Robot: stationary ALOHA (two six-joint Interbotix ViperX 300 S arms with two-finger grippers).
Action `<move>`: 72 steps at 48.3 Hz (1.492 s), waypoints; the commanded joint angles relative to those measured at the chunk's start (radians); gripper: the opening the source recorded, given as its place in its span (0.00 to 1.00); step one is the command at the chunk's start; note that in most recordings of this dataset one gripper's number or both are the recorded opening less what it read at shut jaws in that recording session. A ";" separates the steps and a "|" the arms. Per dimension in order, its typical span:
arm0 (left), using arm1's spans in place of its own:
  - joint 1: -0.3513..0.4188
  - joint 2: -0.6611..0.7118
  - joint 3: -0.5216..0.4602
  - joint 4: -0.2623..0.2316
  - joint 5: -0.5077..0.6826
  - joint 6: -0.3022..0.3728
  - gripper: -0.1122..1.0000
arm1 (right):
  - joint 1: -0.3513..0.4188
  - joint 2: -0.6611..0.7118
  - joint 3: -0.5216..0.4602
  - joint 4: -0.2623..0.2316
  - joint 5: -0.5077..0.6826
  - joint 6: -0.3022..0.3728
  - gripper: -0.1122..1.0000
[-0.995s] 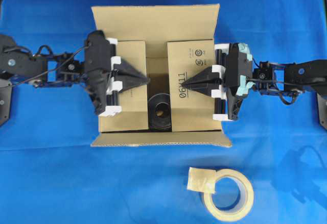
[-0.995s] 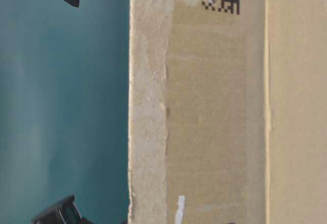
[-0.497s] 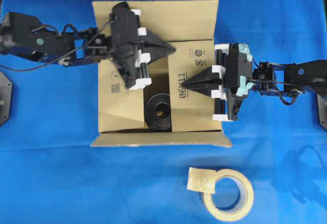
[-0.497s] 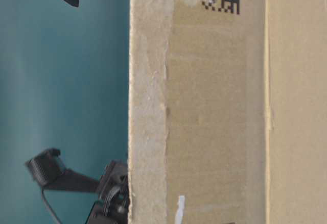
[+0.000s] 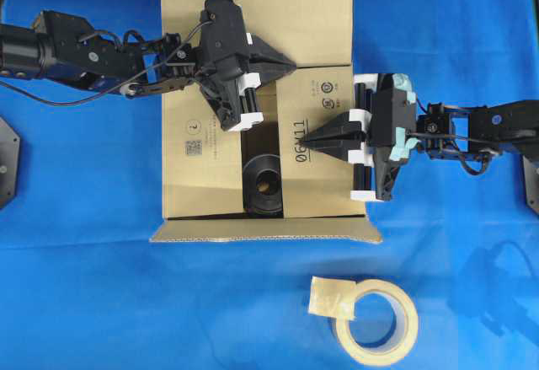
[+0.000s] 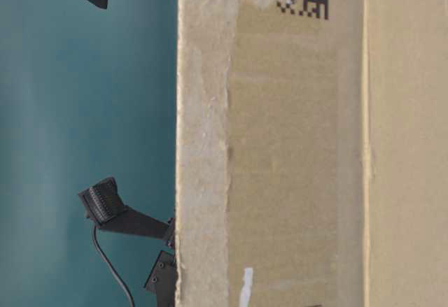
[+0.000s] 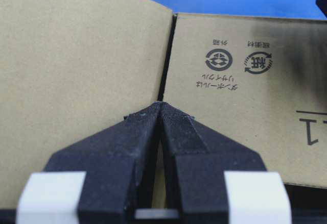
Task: Close the cardboard box.
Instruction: 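Hold the side flaps down with both grippers, pressing them flat, then swing the right gripper to the front flap and fold it over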
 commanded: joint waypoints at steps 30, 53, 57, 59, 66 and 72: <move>0.008 0.005 -0.009 0.002 -0.015 -0.002 0.10 | 0.028 -0.163 -0.025 0.003 0.077 0.002 0.10; 0.012 0.003 -0.006 0.002 -0.015 0.000 0.10 | 0.247 -0.495 0.043 -0.002 0.129 0.002 0.10; 0.014 0.003 -0.006 0.002 -0.015 0.000 0.10 | 0.313 -0.500 0.046 -0.003 0.129 -0.006 0.10; 0.014 0.003 -0.006 0.002 -0.015 0.000 0.10 | 0.339 -0.495 0.046 -0.006 0.129 -0.009 0.10; 0.014 0.003 -0.006 0.002 -0.015 -0.002 0.10 | 0.399 -0.439 0.049 -0.017 0.129 -0.011 0.10; 0.014 0.003 -0.006 0.002 -0.017 -0.002 0.10 | 0.407 -0.376 0.054 -0.014 0.120 -0.009 0.10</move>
